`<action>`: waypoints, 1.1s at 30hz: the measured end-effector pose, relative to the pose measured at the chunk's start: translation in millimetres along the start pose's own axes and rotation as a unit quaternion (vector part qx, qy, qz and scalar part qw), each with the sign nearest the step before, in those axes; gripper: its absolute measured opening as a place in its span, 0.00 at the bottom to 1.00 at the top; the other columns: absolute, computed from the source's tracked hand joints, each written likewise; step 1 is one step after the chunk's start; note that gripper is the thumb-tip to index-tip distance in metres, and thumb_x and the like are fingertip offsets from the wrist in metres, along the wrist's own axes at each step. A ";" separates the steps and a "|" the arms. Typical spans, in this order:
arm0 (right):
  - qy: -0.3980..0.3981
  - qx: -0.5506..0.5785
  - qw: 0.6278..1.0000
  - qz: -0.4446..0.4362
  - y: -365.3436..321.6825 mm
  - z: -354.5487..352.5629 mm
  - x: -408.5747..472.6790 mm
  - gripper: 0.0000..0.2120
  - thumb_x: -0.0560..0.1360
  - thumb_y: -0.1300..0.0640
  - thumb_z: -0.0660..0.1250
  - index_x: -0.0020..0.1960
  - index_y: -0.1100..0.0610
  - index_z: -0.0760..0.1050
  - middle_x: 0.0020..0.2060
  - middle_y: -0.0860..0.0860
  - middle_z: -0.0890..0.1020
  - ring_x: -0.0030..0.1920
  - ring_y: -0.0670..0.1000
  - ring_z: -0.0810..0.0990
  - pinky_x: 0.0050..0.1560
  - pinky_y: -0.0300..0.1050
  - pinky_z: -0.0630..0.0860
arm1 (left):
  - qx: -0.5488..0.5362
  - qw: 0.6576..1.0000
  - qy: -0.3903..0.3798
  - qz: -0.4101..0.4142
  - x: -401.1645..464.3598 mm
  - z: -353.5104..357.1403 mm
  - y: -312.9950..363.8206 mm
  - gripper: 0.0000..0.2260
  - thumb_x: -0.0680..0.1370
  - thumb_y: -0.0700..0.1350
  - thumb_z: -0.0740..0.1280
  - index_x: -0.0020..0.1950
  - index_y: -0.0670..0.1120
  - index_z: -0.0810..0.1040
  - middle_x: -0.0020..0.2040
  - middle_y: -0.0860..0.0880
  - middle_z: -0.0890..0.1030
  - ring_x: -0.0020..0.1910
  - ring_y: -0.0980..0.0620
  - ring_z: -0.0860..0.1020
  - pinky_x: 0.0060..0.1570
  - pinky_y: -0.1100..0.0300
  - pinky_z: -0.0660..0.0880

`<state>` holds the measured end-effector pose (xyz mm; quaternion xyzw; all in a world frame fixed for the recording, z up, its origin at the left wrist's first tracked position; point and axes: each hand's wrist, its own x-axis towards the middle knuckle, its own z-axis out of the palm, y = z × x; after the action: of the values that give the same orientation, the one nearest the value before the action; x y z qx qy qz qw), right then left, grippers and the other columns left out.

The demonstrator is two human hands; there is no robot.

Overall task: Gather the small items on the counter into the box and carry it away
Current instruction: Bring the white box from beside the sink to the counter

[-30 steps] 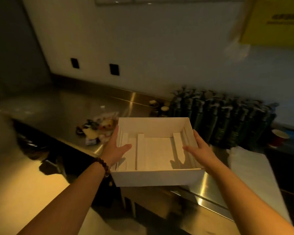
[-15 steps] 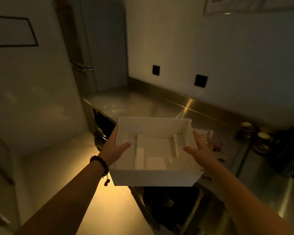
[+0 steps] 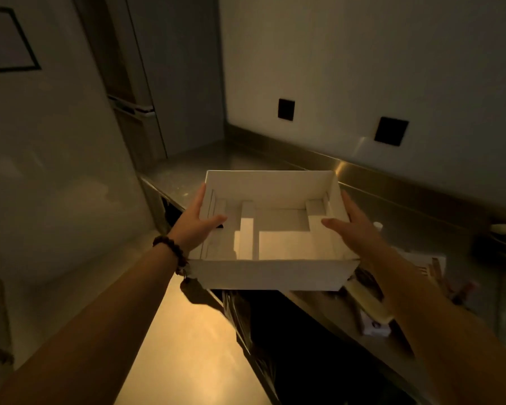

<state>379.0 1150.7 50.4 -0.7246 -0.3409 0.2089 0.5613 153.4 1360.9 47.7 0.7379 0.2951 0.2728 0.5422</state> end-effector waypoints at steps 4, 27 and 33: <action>0.022 0.024 0.999 -0.002 5.9 -1.4 69.9 0.33 0.75 0.60 0.66 0.74 0.44 0.55 0.57 0.47 0.72 0.47 0.42 0.74 0.37 0.35 0.70 | 0.017 1.000 -0.011 -0.001 91.7 3.4 4.5 0.38 0.74 0.43 0.68 0.75 0.59 0.49 0.67 0.55 0.65 0.55 0.60 0.71 0.45 0.65 0.73; 0.224 -0.008 0.959 0.175 86.8 33.9 170.7 0.36 0.75 0.64 0.65 0.76 0.49 0.51 0.66 0.54 0.72 0.64 0.56 0.72 0.57 0.48 0.70 | 0.128 0.962 -0.235 -0.045 327.6 76.7 -69.7 0.36 0.75 0.44 0.67 0.75 0.59 0.48 0.75 0.48 0.58 0.70 0.47 0.61 0.66 0.41 0.61; 0.222 -0.055 0.953 0.199 90.6 36.3 180.7 0.34 0.75 0.62 0.65 0.75 0.48 0.52 0.66 0.55 0.72 0.63 0.56 0.73 0.59 0.52 0.71 | 0.136 0.950 -0.275 -0.060 350.5 81.6 -82.4 0.39 0.74 0.45 0.69 0.75 0.61 0.47 0.72 0.47 0.63 0.61 0.51 0.67 0.63 0.41 0.65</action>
<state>500.6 1294.3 -32.0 -0.8355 -0.0679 0.1315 0.5292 438.1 1584.7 -24.0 0.8321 0.2125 -0.0163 0.5120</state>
